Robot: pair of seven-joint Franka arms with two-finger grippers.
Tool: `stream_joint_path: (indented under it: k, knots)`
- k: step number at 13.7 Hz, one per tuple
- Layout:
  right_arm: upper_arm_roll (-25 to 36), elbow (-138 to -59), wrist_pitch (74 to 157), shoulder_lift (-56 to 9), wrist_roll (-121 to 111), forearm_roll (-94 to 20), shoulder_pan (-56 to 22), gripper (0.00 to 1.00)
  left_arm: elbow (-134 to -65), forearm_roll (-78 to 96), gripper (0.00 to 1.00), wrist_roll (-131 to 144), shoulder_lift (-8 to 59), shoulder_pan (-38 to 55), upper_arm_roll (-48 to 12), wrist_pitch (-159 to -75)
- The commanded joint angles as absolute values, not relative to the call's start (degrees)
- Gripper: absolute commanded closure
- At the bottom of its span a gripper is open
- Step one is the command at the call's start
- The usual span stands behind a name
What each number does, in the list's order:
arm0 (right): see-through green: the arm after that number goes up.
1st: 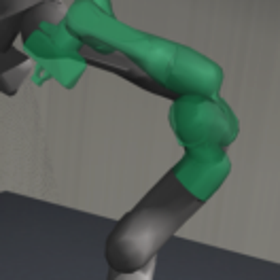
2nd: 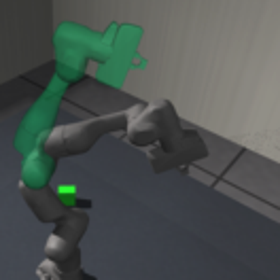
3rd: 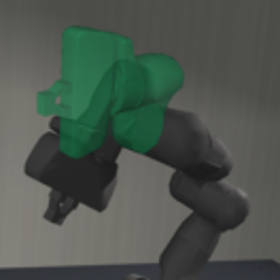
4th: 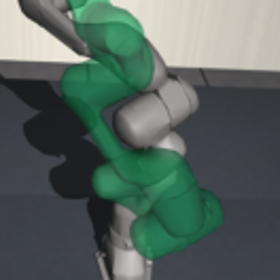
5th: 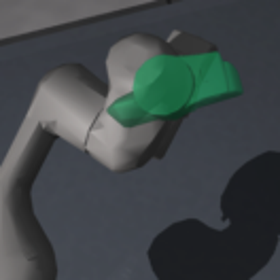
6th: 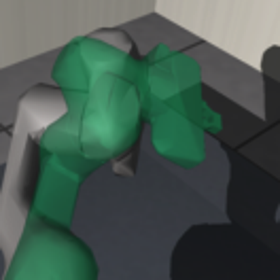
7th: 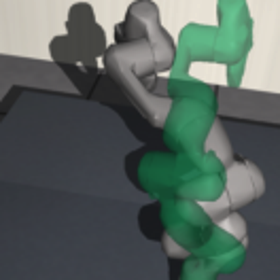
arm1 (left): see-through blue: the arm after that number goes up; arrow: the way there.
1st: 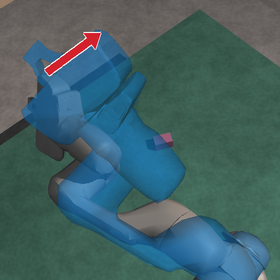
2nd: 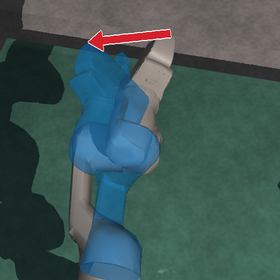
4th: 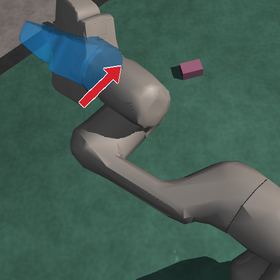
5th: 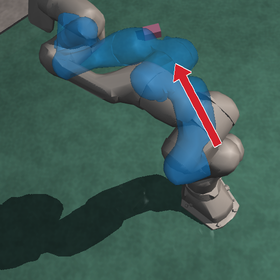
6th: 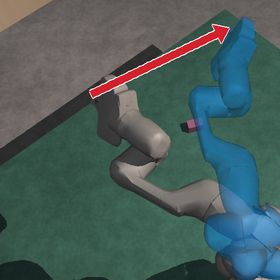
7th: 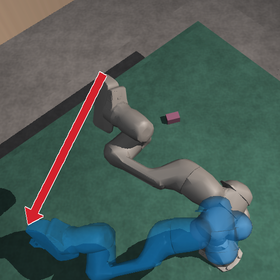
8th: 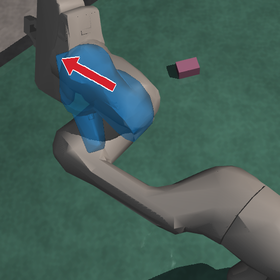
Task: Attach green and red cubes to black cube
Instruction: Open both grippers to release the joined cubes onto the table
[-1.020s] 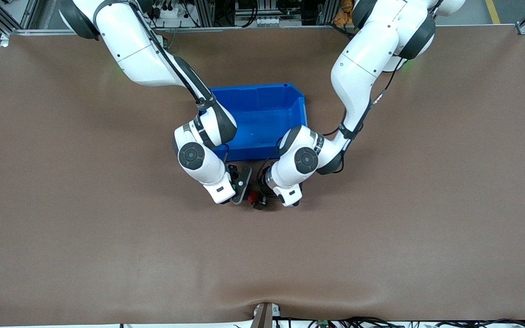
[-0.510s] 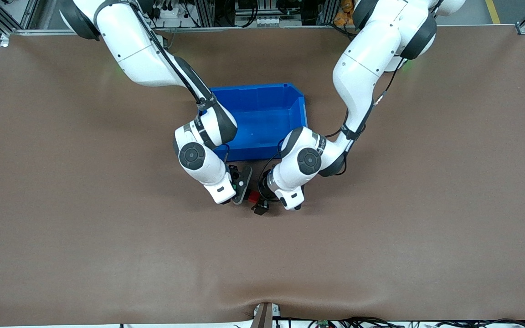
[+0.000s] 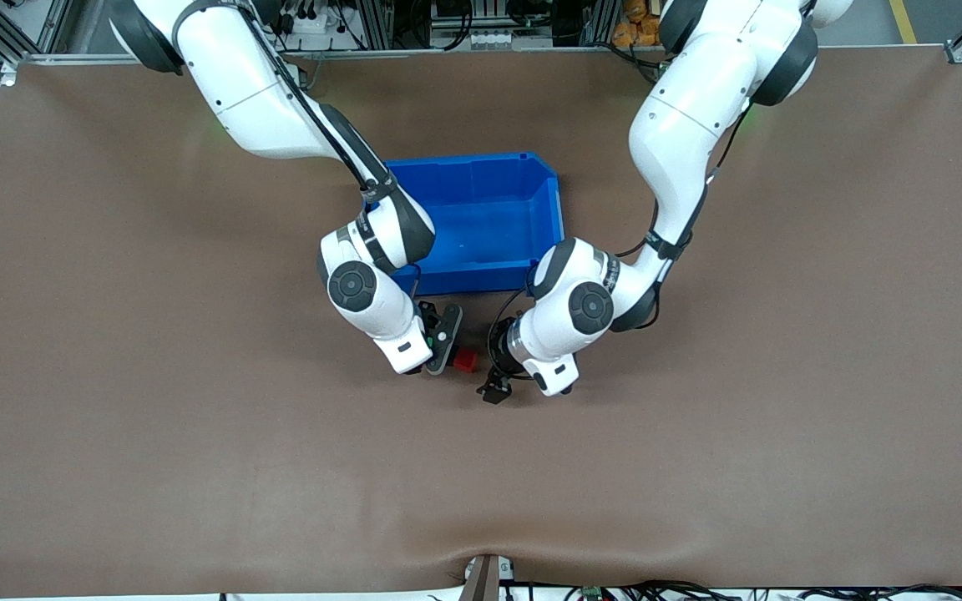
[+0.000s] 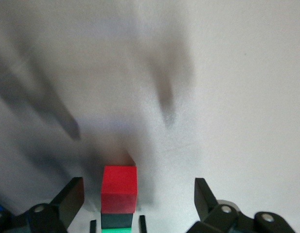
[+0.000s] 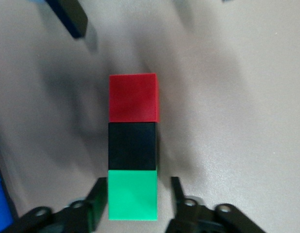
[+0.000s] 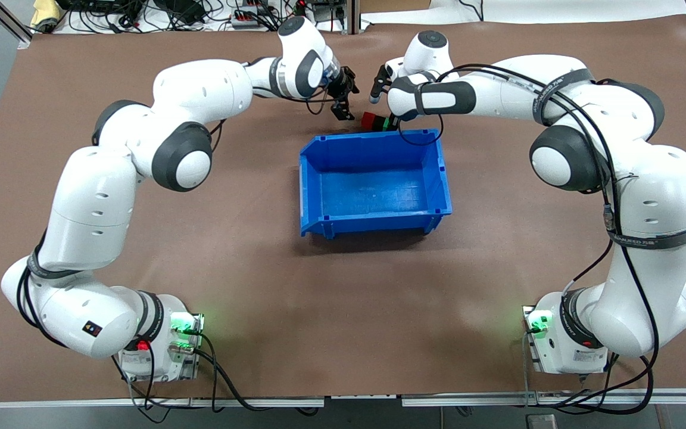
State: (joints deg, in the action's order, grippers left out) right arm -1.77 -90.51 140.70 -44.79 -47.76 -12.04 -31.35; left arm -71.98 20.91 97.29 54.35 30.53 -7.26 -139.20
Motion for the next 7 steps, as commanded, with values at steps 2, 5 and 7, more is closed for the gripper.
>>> stream_joint_path:
  k: [2,5,7]
  knots:
    - [-1.2,-88.5,140.4,-46.1,-46.8,-12.0,-31.8,0.00,-72.6,21.6,0.00,96.1,53.0,29.7,-7.6,-137.9]
    - [-1.2,-88.5,139.8,-45.7,-46.7,-12.0,-31.5,0.00,-72.6,21.4,0.00,96.1,52.3,29.0,-7.6,-135.8]
    - [-1.1,-89.0,139.3,-45.0,-46.1,-12.4,-31.2,0.00,-72.6,21.3,0.00,95.1,50.8,27.6,-7.5,-133.5]
